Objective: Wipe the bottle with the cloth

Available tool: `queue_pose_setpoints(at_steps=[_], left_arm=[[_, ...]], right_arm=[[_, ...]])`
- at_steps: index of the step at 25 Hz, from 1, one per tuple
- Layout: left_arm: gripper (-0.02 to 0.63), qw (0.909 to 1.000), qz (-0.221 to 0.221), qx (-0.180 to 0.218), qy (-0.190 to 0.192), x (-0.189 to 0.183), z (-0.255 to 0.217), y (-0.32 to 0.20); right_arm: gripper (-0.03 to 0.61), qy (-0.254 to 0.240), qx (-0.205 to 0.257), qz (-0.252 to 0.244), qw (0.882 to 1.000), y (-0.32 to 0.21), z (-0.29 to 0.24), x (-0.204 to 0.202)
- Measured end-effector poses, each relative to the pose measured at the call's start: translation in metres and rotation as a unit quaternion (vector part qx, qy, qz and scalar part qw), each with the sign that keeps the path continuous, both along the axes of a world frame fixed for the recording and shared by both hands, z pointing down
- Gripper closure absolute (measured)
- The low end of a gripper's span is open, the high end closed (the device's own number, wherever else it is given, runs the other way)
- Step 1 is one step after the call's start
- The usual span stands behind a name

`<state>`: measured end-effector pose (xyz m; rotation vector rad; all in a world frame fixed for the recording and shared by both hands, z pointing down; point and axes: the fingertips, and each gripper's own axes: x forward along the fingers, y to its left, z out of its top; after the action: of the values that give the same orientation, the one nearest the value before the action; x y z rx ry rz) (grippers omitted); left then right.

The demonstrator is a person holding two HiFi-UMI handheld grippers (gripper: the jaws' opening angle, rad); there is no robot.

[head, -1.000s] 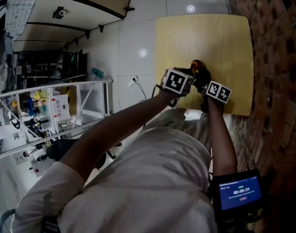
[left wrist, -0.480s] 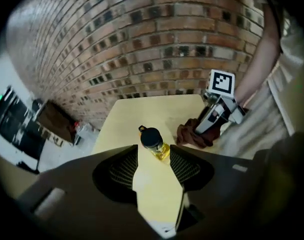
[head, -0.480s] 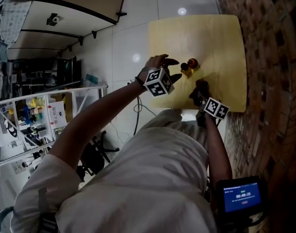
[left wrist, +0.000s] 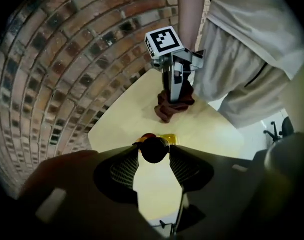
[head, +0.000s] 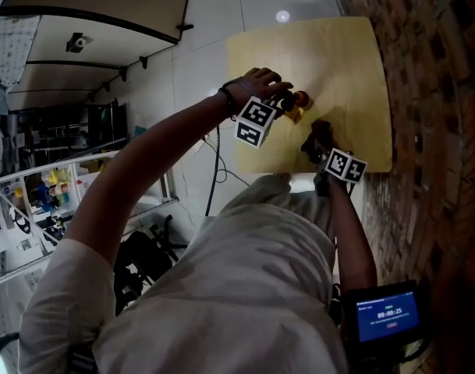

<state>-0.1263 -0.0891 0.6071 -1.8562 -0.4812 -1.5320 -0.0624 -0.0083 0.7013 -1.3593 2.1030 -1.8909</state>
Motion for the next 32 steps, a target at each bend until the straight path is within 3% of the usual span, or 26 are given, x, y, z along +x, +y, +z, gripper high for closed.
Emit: queue_pose_setpoints(at_steps=[3,6,12,15,19,23,25,28,30,32], left_arm=[[0.423,0.9999,-0.006,-0.01,0.002,0.001,0.005,0.002],[0.425,0.9957,-0.092,-0.015,0.007,0.002,0.005,-0.003],[0.428,0.9654,-0.257,-0.028,0.031,0.02,0.0,0.001],[0.428,0.9416,-0.334,-0.02,0.038,0.023,0.006,0.0],[0.43,0.8954,-0.441,-0.02,0.055,0.025,-0.002,0.002],[0.433,0.8573,-0.508,-0.032,0.077,0.024,0.001,-0.002],[0.433,0.8503,-0.518,-0.032,0.085,0.025,-0.001,-0.003],[0.433,0.8492,-0.521,-0.026,0.084,0.02,0.0,0.001],[0.433,0.8378,-0.538,-0.031,0.086,0.016,-0.002,0.001],[0.433,0.8191,-0.565,-0.042,0.09,0.01,-0.005,-0.002]], right_arm=[[0.494,0.004,0.003,0.005,1.0,0.0,-0.001,0.003],[0.494,0.021,0.02,-0.002,1.0,0.003,-0.004,0.002],[0.494,0.022,0.081,0.006,0.996,-0.003,-0.034,0.005],[0.494,-0.002,0.125,0.017,0.992,-0.019,-0.06,-0.003],[0.495,-0.022,0.174,0.014,0.984,-0.038,-0.099,-0.018],[0.497,-0.005,0.143,0.014,0.99,-0.054,-0.084,-0.021],[0.497,-0.004,0.124,0.015,0.992,-0.059,-0.076,-0.021],[0.497,0.001,0.117,0.012,0.993,-0.062,-0.068,-0.026],[0.499,0.013,0.115,0.015,0.993,-0.061,-0.065,-0.027],[0.498,0.029,0.108,0.023,0.993,-0.062,-0.061,-0.025]])
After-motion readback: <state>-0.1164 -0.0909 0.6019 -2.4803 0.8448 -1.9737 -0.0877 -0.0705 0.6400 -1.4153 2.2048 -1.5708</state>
